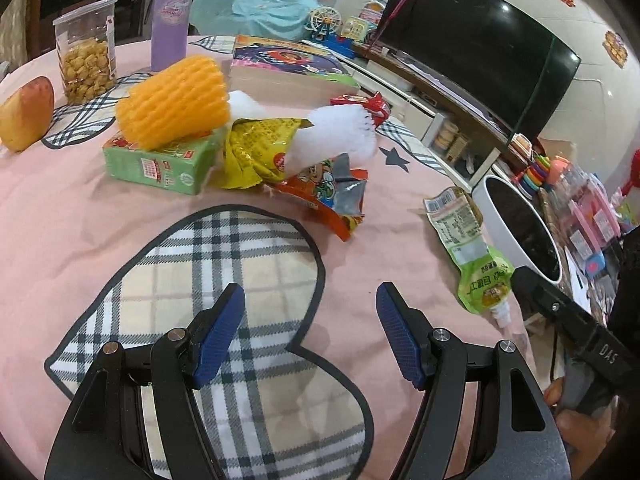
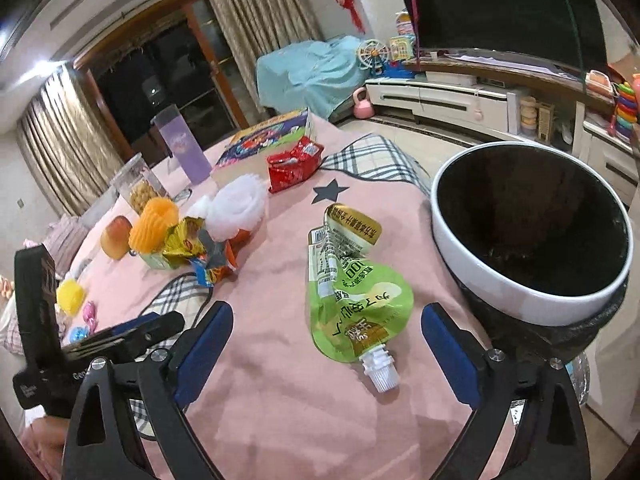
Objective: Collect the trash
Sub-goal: 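Move both open tools back toward the green drink pouch and snack bag, then grasp the orange snack bag with the left tool while the right tool grasps the green pouch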
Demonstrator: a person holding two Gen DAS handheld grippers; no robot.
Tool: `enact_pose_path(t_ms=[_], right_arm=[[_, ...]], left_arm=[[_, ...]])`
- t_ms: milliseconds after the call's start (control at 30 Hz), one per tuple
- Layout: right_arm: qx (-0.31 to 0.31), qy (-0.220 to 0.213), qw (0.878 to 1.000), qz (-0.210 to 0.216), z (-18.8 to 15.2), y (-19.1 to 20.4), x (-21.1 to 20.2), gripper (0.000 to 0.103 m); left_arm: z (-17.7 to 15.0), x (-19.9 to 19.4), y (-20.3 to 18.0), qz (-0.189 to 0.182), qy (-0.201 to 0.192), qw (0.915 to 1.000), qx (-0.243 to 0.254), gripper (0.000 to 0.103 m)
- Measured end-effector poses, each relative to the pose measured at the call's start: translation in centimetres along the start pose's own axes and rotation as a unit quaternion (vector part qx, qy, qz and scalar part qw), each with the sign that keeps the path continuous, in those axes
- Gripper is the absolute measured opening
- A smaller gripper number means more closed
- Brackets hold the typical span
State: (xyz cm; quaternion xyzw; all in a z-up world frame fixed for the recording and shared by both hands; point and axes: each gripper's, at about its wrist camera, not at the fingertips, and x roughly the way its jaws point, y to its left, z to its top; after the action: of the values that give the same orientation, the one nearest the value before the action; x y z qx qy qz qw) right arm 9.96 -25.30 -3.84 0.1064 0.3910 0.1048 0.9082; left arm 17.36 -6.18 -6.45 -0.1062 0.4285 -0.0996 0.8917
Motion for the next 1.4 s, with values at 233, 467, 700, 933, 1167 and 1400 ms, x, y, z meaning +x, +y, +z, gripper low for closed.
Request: enact_pose_path(t_ms=[233, 467, 700, 933, 1167, 1400], right_arm=[[-0.01, 0.008, 1.0, -0.005, 0.4, 0.0, 1.3, 0.096], [-0.013, 0.019, 1.0, -0.001, 0.9, -0.3, 2.6, 0.096], [-0.012, 0.029, 0.999, 0.006, 1.3, -0.7, 3.8, 0.096], [0.005, 0.038, 0.999, 0.013, 1.3, -1.3, 5.2, 0.096], [-0.003, 0.041, 0.999, 0.006, 1.2, -1.1, 5.6, 0.093], [-0.007, 0.044, 0.999, -0.014, 1.1, -1.0, 5.9, 0.048]], left_arm=[[0.7, 1.3, -0.2, 0.002, 0.006, 1.0, 0.004, 0.069], [1.7, 2.5, -0.2, 0.007, 0.012, 0.9999, 0.009, 0.07], [2.8, 3.2, 0.0, 0.007, 0.009, 0.9999, 0.001, 0.07], [3.8, 4.2, 0.1, 0.005, 0.001, 0.9999, -0.013, 0.07], [4.0, 5.5, -0.1, 0.018, -0.007, 0.9998, -0.006, 0.061], [4.0, 5.8, 0.3, -0.008, 0.001, 0.9999, -0.01, 0.009]])
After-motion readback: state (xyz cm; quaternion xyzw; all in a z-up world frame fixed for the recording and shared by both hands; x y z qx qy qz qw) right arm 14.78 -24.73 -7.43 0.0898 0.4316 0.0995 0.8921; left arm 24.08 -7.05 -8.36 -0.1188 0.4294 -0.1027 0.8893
